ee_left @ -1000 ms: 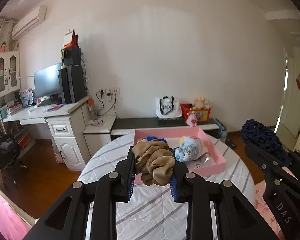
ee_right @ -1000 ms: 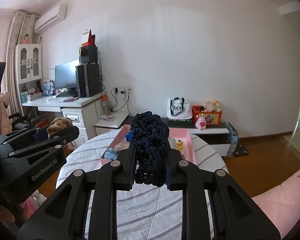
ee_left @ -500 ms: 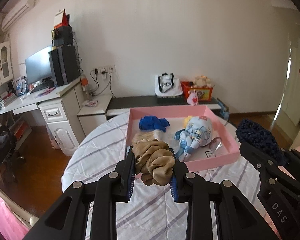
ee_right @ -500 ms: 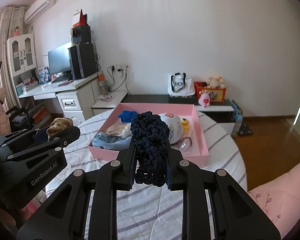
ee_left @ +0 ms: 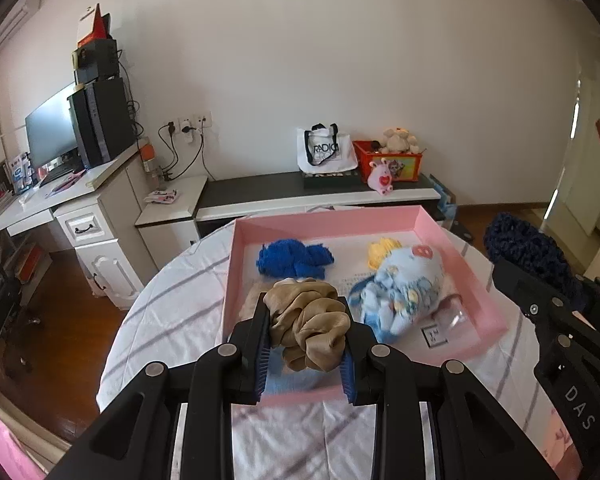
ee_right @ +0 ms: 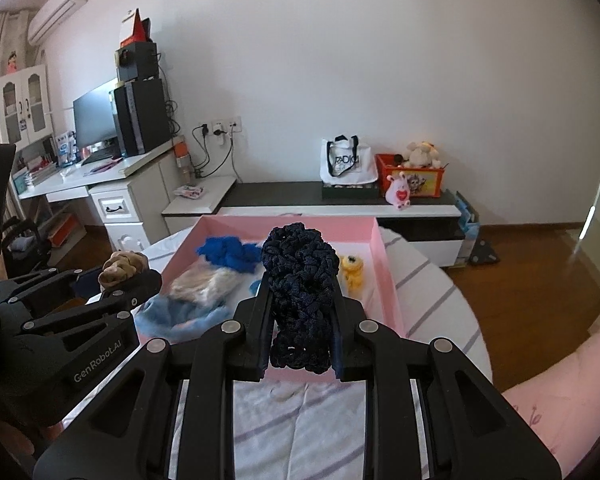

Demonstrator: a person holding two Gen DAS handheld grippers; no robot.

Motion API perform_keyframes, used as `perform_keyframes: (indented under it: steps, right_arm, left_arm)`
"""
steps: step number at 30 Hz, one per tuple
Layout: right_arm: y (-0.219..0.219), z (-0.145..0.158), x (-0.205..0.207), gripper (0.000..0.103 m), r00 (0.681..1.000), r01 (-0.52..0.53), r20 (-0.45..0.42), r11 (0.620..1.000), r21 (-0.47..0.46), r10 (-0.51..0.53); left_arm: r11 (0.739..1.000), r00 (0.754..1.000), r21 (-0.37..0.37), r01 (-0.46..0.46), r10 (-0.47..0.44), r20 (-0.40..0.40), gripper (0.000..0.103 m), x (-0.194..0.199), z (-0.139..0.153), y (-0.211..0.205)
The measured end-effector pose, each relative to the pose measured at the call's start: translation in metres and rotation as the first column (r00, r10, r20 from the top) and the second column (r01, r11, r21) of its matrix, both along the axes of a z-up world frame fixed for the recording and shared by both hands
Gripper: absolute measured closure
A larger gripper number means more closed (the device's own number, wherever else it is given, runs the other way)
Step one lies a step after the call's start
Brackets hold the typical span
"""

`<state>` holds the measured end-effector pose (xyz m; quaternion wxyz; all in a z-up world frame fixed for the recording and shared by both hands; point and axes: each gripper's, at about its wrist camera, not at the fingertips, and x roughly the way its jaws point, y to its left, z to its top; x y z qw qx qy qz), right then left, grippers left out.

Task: Organize soft objects
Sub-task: 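Lower both held pieces into pink box and open both tools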

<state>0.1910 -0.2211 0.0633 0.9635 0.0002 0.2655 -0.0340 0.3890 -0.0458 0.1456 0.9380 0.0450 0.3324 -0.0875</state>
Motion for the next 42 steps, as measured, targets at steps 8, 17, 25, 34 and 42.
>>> perform_keyframes:
  steps: [8, 17, 25, 34, 42]
  right_arm:
    - [-0.010, 0.005, 0.047, 0.082, 1.000, -0.017, -0.020, 1.000, -0.009, 0.017]
    - [-0.026, 0.005, 0.106, 0.081, 0.996, -0.035, -0.089, 0.998, -0.047, 0.031]
    - [-0.039, -0.006, 0.156, 0.081, 0.984, -0.058, -0.170, 0.997, -0.046, 0.049]
    - [-0.056, -0.032, 0.199, 0.079, 0.966, -0.062, -0.251, 0.998, -0.010, 0.057]
    - [-0.056, -0.032, 0.205, 0.044, 0.969, -0.073, -0.238, 0.997, -0.009, 0.068]
  left_arm:
    - [0.999, 0.999, 0.017, 0.035, -0.035, -0.034, 0.077, 0.081, 0.004, -0.010]
    - [0.993, 0.992, 0.069, 0.096, -0.090, -0.088, 0.077, 0.178, 0.007, -0.024]
    - [0.989, 0.979, 0.071, 0.128, -0.115, -0.166, 0.077, 0.264, -0.010, -0.044]
    - [0.989, 0.963, 0.046, 0.143, -0.128, -0.239, 0.076, 0.365, -0.033, -0.058]
    - [0.991, 0.965, 0.056, 0.121, -0.104, -0.239, 0.073, 0.379, -0.059, -0.061]
